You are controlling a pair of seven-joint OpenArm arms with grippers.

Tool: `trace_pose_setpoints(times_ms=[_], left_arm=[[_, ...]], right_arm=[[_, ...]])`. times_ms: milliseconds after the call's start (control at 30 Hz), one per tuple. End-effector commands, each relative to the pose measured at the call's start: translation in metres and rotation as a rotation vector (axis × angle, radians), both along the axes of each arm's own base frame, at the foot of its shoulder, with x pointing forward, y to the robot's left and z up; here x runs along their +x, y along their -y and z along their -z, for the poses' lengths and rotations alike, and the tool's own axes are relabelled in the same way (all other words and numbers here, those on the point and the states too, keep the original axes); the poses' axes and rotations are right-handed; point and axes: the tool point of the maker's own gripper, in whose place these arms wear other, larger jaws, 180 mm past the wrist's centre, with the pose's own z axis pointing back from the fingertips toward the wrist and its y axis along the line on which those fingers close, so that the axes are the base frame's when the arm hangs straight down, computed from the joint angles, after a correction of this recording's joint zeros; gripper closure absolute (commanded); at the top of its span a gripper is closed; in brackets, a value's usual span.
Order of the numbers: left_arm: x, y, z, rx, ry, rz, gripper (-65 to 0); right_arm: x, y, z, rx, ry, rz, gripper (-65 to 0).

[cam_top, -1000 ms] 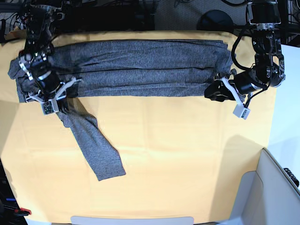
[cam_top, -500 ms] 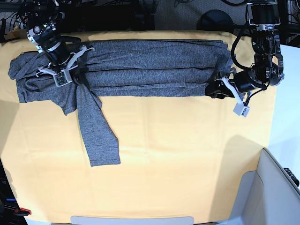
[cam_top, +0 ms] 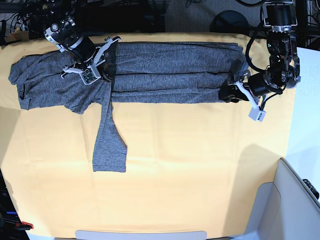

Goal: Fold the T-shirt properly
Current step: 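Drag the sleeve with the right gripper across the folded body toward the collar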

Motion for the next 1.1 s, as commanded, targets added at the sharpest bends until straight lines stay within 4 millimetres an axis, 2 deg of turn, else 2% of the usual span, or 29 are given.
trace_pose_setpoints(times_ms=[0, 333, 433, 600, 667, 733, 1067], left_arm=[[0.01, -0.004, -0.013, -0.002, 0.051, -0.003, -24.7], [0.01, -0.003, -0.013, -0.004, 0.05, -0.002, -24.7], [0.013, -0.003, -0.016, -0.004, 0.06, -0.002, -24.7], [0.019, -0.002, -0.02, -0.003, 0.072, 0.002, -24.7], [0.018, -0.002, -0.02, -0.002, 0.071, 0.003, -24.7], [0.018, -0.002, -0.02, -0.002, 0.071, 0.003, -24.7], [0.019, -0.002, -0.02, -0.005, 0.075, 0.001, -24.7]], right_arm=[[0.002, -0.002, -0.01, 0.014, 0.036, -0.008, 0.0], [-0.009, 0.007, -0.006, 0.004, 0.007, -0.022, 0.0], [-0.011, 0.005, -0.012, 0.072, -0.003, -0.036, 0.0], [-0.008, 0.017, -0.027, 0.171, 0.001, -0.011, 0.0], [-0.011, 0.028, -0.028, 0.175, -0.007, 0.007, 0.0], [-0.012, 0.029, -0.029, 0.189, -0.013, 0.013, 0.0], [-0.025, 0.027, -0.018, 0.19, -0.06, 0.015, 0.0]])
